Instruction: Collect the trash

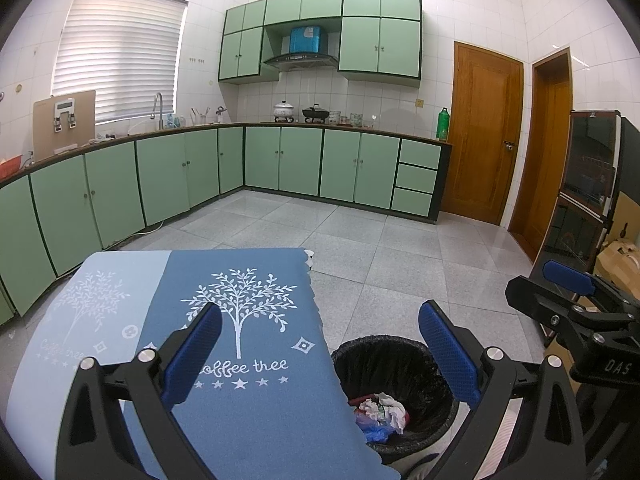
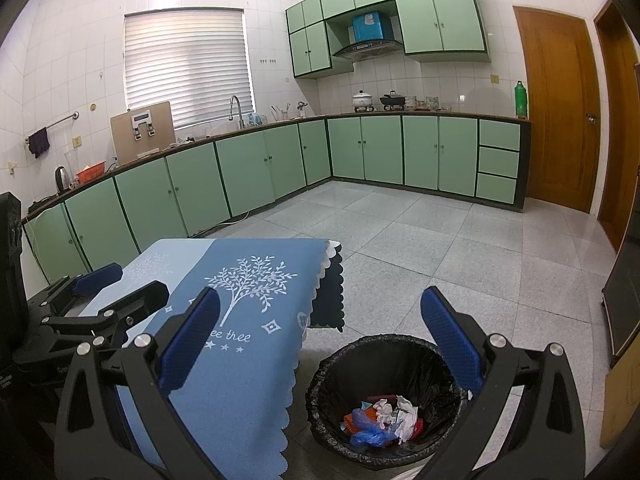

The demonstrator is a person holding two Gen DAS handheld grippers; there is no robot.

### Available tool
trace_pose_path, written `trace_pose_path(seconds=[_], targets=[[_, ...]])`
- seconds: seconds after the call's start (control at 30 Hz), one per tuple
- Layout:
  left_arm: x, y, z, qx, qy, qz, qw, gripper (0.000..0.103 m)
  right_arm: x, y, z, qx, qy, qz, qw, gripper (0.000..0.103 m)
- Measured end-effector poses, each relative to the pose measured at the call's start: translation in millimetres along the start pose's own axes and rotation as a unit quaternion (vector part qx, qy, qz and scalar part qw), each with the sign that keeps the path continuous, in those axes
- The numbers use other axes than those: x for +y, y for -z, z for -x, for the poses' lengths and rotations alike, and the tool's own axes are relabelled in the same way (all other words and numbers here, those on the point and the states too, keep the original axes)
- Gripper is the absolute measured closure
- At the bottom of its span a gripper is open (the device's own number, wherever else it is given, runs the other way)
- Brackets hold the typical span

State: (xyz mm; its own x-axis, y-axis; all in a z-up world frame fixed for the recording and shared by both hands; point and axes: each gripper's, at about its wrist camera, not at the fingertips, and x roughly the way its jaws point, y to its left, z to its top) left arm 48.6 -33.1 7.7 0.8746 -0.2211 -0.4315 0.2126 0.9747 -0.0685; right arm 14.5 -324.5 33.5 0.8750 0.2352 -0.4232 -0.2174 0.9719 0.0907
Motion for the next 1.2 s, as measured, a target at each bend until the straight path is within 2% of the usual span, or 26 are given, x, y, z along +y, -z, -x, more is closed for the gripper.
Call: trace_pose_path(seconds=[0.67,1.2], targets=[[4,0,-5,0.003,-0.002,0.003,1.0000,0.006,6,6,-9,0.005,-0.002,0.000,1.000,0.005],[2,-1,-11,0.011,-0.004,0.004,0.9999,0.006,-4,8,-15,0.012,-0.002,-0.007,1.000,0.005]])
